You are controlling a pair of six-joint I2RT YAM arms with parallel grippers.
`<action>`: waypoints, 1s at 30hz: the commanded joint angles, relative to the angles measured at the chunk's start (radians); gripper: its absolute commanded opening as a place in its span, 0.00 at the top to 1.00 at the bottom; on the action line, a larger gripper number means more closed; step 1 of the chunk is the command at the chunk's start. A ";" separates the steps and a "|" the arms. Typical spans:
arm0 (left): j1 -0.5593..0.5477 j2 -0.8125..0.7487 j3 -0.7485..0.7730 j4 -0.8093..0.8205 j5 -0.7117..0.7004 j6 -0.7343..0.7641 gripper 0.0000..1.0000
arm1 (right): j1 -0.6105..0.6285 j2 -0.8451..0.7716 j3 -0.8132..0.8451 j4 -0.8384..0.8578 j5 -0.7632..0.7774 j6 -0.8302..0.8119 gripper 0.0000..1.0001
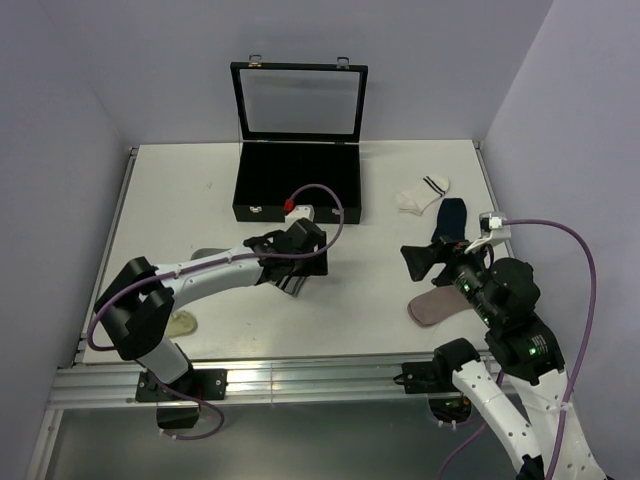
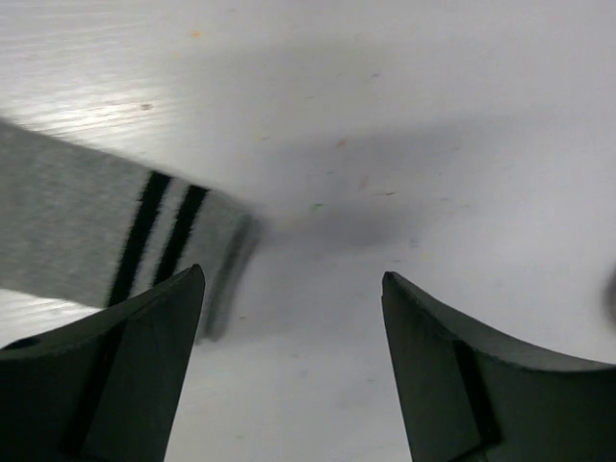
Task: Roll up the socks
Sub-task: Move the sock to the center of the board.
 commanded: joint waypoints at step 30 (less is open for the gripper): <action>-0.129 0.107 -0.117 0.004 -0.105 0.412 0.42 | 0.005 -0.015 -0.087 0.018 -0.016 0.062 0.11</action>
